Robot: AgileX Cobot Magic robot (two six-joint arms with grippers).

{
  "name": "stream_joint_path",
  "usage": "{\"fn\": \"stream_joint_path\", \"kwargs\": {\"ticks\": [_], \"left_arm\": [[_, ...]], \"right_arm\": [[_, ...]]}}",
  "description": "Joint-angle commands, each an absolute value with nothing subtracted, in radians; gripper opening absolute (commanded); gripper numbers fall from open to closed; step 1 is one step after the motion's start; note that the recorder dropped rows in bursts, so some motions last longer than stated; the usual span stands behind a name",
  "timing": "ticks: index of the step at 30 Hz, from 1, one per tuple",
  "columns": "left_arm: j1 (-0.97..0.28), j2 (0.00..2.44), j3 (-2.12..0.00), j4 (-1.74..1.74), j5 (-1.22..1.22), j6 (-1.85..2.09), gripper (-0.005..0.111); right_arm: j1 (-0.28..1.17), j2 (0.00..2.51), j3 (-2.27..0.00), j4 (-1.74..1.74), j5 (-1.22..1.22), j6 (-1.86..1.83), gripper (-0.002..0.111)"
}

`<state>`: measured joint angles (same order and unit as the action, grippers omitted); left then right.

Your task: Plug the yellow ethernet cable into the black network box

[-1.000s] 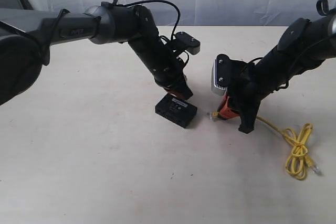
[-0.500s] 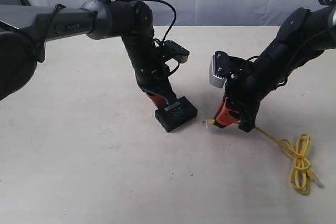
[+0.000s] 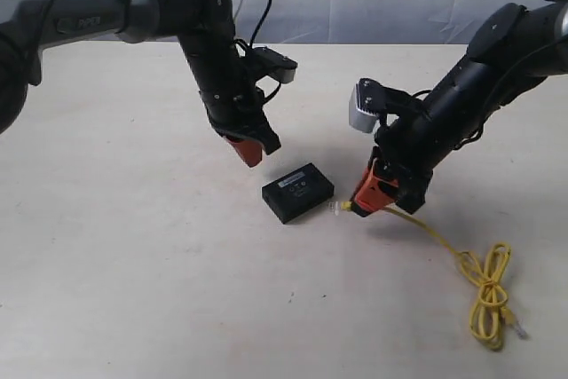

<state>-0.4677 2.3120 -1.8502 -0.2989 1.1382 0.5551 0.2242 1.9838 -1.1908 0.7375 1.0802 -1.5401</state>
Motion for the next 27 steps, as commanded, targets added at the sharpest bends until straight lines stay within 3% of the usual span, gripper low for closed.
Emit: {"fn": "stream_joint_path", "kwargs": {"ticks": [1, 11, 24, 27], "left_arm": [[-0.44, 2.299, -1.848, -0.338, 1.15, 0.549, 0.0], [-0.439, 2.298, -1.848, -0.398, 1.182, 0.549, 0.0], [-0.439, 2.325, -1.834, -0.485, 1.038, 0.574, 0.0], [-0.439, 2.343, -1.834, -0.491, 1.014, 0.576, 0.0]], "right_arm": [[0.192, 1.991, -1.262, 0.724, 1.186, -1.356, -0.001], [0.064, 2.09, -1.345, 0.819, 1.221, -1.283, -0.001], [0.06, 2.207, -1.345, 0.864, 1.221, -1.249, -0.001], [0.073, 2.207, -1.332, 0.864, 1.221, -1.417, -0.001]]}}
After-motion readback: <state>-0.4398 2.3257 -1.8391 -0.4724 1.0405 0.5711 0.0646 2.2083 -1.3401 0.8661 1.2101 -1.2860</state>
